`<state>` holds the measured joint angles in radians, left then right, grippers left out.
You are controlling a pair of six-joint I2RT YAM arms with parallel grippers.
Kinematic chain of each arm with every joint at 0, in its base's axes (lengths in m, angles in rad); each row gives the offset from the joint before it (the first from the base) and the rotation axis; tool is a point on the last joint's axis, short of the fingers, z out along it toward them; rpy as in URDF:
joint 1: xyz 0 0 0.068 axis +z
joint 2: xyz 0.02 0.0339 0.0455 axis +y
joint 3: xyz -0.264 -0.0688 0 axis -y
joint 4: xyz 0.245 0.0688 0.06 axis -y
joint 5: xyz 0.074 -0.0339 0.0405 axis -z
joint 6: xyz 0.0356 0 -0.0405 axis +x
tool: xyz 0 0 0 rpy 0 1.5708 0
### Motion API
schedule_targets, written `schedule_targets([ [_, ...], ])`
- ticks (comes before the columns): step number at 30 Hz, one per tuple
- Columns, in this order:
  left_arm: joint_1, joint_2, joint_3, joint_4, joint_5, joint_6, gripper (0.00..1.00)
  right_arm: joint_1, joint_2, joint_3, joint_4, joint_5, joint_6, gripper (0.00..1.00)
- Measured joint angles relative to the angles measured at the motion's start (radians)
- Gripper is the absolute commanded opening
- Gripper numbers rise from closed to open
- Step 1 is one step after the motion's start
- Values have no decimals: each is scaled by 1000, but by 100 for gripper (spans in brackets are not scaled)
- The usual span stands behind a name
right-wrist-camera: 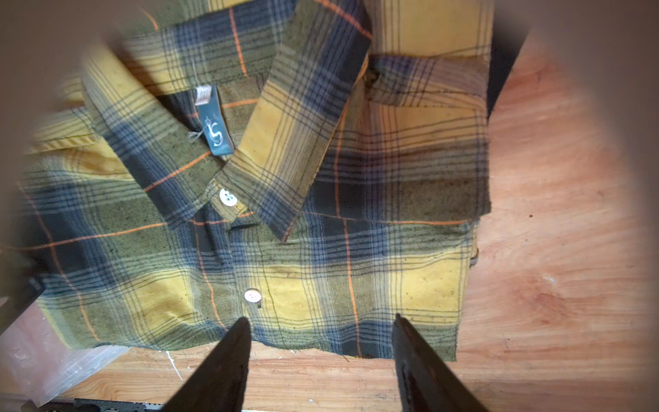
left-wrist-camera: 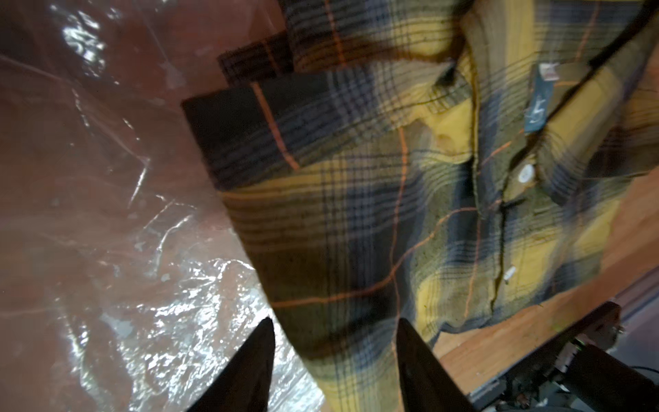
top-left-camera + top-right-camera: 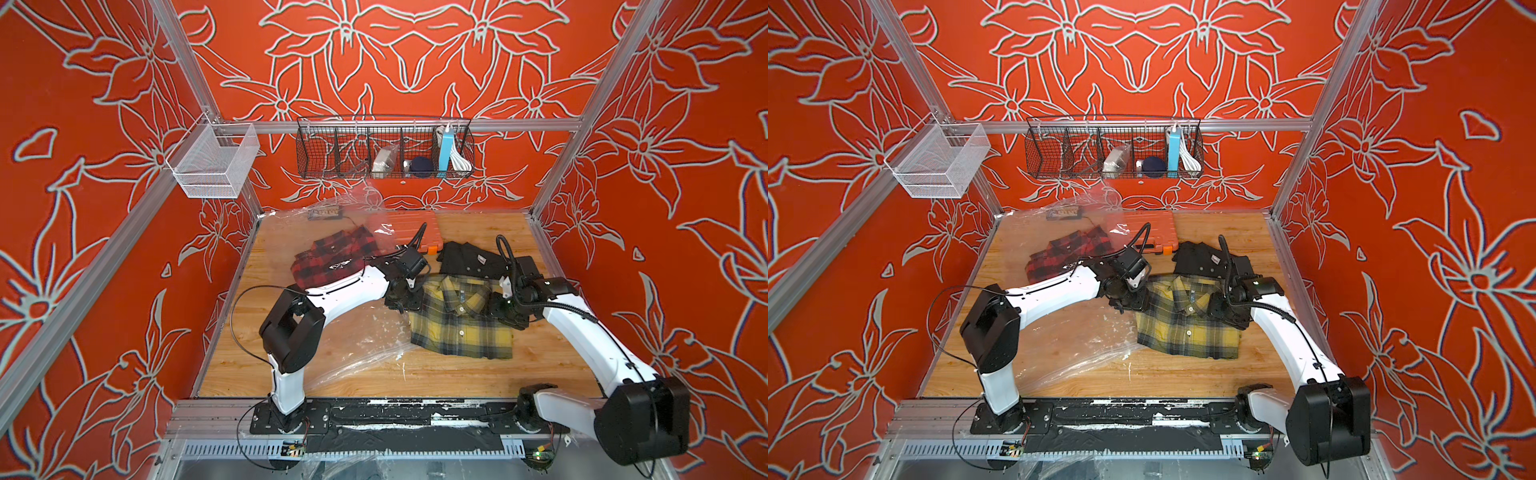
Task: Place the folded shirt into the vacuum bag
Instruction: Adjust the shirt at the center of the board.
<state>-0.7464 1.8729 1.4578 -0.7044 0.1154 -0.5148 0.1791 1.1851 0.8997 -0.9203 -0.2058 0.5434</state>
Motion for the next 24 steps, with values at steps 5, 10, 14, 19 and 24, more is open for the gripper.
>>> schedule_targets([
  [5,-23,51,89,-47,-32,38,42,-3,21,-13,17,-1,-1,64],
  [10,-51,116,150,-63,-32,69,28,-12,26,-21,24,0,-3,63],
  [14,-52,158,176,-92,-19,94,8,-20,26,-22,33,-1,-7,63],
  [19,-59,127,209,-71,110,109,0,-27,26,-35,44,-3,-9,63],
  [24,-53,44,131,150,385,56,0,-48,39,-47,58,-5,-11,63],
])
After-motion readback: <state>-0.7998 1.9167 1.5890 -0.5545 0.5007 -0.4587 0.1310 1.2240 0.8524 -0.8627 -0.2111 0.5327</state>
